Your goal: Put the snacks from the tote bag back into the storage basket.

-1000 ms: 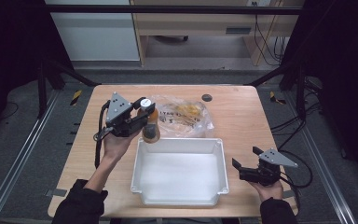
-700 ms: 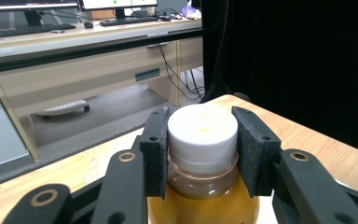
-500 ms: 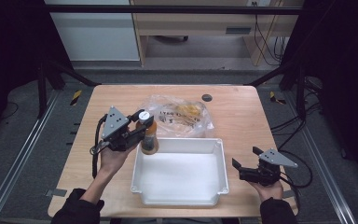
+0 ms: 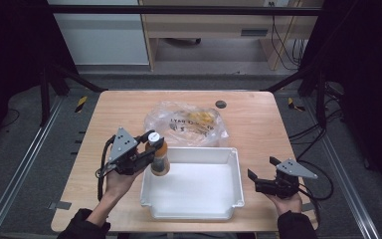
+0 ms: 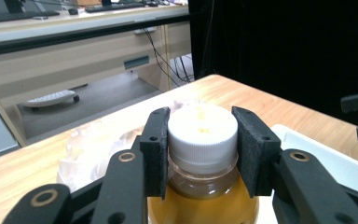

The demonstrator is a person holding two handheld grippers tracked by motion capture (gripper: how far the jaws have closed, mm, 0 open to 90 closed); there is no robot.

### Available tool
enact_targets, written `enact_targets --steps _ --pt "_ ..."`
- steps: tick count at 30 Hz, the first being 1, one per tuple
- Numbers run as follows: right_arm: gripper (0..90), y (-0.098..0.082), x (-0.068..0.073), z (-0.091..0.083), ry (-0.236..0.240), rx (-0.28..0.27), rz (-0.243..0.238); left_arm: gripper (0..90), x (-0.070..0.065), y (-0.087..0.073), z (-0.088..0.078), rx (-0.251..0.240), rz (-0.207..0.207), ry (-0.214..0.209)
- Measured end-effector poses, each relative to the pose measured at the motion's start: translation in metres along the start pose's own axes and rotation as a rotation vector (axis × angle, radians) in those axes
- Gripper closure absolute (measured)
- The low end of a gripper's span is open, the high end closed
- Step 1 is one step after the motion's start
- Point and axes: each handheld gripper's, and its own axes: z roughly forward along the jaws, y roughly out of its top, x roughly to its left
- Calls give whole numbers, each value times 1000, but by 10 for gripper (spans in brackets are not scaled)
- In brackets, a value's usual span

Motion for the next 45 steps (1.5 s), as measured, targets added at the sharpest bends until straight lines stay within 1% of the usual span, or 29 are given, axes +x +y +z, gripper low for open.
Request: enact_targets --steps 5,8,12,15,20,29,41,45 --pt "63 0 0 0 -1 -1 -2 588 -5 -10 -4 15 2 -8" --pt "63 0 0 0 -2 -1 -1 587 -6 -14 -5 18 3 -12" --pt "64 0 0 0 -1 0 -2 588 -7 -22 -4 34 -2 -20" --pt "64 0 0 0 0 0 0 588 -7 -28 -4 49 1 -18" --pt "64 0 1 0 -1 0 -1 588 -5 -37 -3 71 -10 -17" --pt "64 0 1 -1 -4 0 1 587 -7 -44 0 96 -5 -31" --pt "64 0 0 -1 -7 -3 1 587 -7 -52 3 128 -2 -30" --pt "64 0 0 -2 -7 -3 0 587 -7 -53 2 130 -2 -28"
